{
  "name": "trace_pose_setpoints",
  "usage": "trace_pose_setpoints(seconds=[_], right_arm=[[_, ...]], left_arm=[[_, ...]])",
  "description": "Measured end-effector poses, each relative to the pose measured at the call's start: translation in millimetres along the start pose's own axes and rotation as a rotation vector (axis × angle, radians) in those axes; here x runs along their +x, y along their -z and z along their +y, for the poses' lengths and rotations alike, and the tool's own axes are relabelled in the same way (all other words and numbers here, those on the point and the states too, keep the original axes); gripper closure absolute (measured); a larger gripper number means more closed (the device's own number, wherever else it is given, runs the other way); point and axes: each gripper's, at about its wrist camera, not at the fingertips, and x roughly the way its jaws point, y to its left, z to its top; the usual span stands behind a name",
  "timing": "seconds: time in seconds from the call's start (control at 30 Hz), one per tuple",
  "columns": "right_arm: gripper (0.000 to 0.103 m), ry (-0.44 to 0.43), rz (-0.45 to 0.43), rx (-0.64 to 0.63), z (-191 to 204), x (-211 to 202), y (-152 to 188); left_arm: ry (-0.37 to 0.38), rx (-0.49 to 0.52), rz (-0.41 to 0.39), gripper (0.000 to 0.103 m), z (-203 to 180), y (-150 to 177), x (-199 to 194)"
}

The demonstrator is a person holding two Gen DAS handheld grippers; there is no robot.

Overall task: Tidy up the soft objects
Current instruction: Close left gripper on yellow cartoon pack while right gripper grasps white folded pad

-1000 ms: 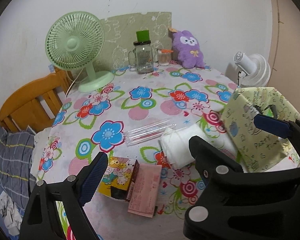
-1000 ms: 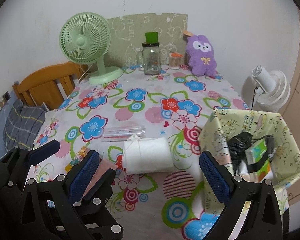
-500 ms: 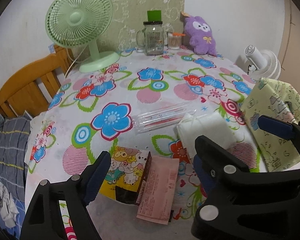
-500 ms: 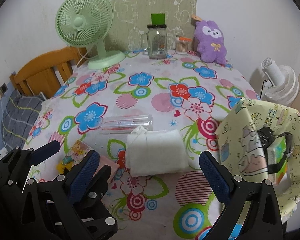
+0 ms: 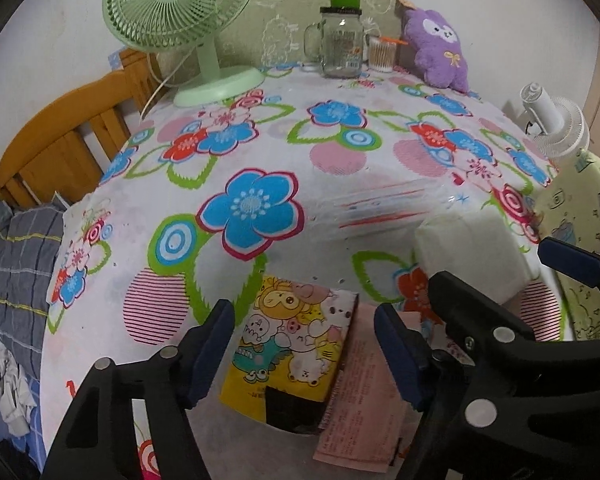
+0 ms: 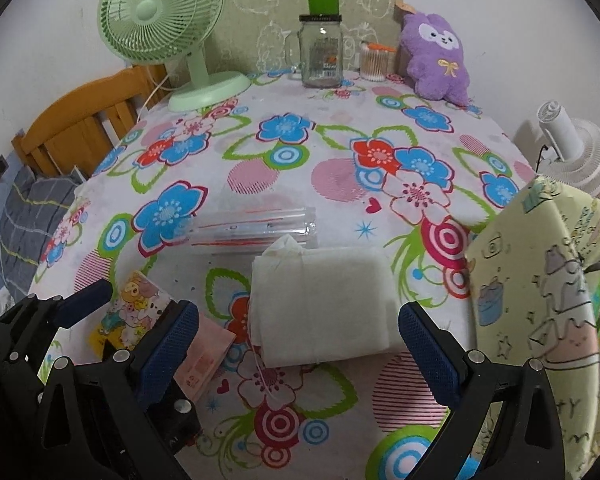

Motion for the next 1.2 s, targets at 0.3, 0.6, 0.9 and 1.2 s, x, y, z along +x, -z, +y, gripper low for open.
trace_pose_setpoints(seconds=[0.3, 0.6, 0.9, 1.2], right_arm=[[0.002, 0.002, 0.031, 0.020, -2.2, 16.2, -1.7], [0.002, 0.009, 0.021, 0.051, -12.3, 19.6, -9.2], [0.002, -0.012, 0.079, 0.092, -26.7, 33.3, -10.3], [0.021, -0.064, 0.086, 0.085, -22.7, 37.2, -8.0]], left_arm=[[0.060, -0.024, 0.006, 0.053, 5.9, 0.1, 6.6], [0.063, 0.003, -0.021, 0.057, -6.8, -9.4, 2.5], [0.047, 0.056, -0.004, 0.057, -21.0, -14.4, 15.0], [0.020, 0.080, -0.007, 0.057, -27.7, -12.7, 14.7]])
